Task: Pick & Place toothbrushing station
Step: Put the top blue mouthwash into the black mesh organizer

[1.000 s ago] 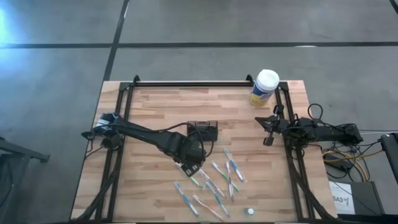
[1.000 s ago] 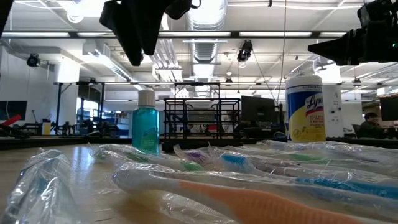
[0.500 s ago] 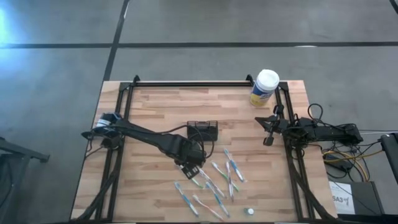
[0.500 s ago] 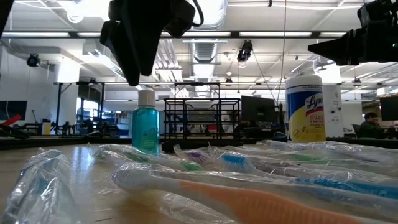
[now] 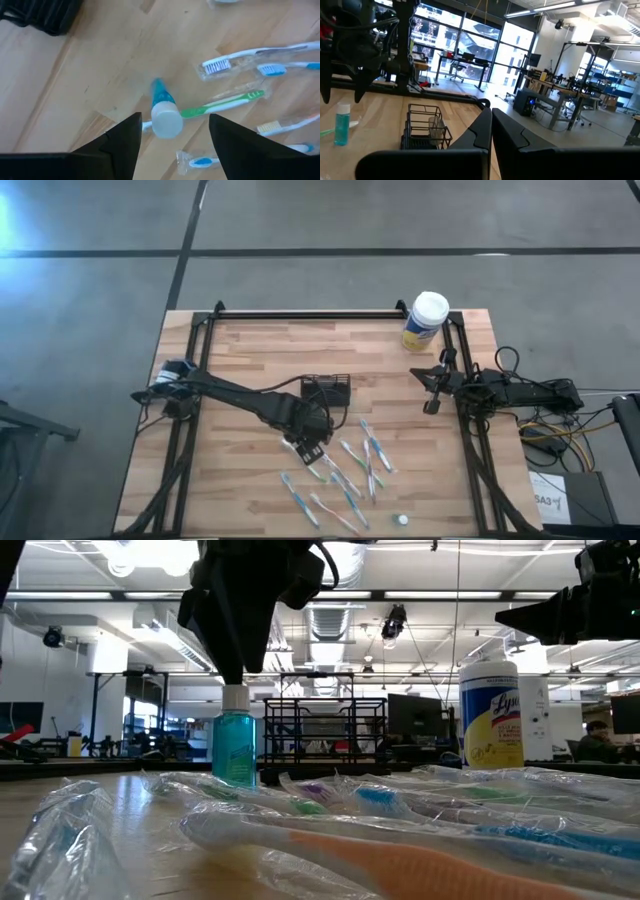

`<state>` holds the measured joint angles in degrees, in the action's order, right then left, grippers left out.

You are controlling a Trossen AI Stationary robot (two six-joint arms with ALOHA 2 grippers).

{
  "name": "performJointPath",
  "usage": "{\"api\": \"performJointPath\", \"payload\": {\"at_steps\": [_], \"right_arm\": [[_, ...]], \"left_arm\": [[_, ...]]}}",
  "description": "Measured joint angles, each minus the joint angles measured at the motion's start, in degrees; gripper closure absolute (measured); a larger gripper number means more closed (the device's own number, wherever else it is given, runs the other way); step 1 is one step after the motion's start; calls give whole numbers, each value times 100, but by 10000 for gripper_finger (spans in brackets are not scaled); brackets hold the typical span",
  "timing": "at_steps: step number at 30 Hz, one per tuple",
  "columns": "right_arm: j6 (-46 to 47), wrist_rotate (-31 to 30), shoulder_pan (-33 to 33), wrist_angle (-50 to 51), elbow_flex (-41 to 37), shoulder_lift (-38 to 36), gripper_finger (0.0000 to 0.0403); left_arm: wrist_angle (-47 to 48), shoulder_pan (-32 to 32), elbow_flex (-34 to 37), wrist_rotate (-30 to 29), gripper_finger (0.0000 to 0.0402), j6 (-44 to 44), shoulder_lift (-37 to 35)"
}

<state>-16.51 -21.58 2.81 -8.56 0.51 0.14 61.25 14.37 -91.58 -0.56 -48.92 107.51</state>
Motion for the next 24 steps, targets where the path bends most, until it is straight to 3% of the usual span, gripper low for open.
{"api": "performJointPath", "payload": {"at_steps": [18,24], "right_arm": [[0,0,2,-22,0,0,394],[-2,2,1,-24,0,0,394]], "left_arm": [[-179,-13,285,0,167,225,104],[-232,-17,290,2,188,231,102]]}}
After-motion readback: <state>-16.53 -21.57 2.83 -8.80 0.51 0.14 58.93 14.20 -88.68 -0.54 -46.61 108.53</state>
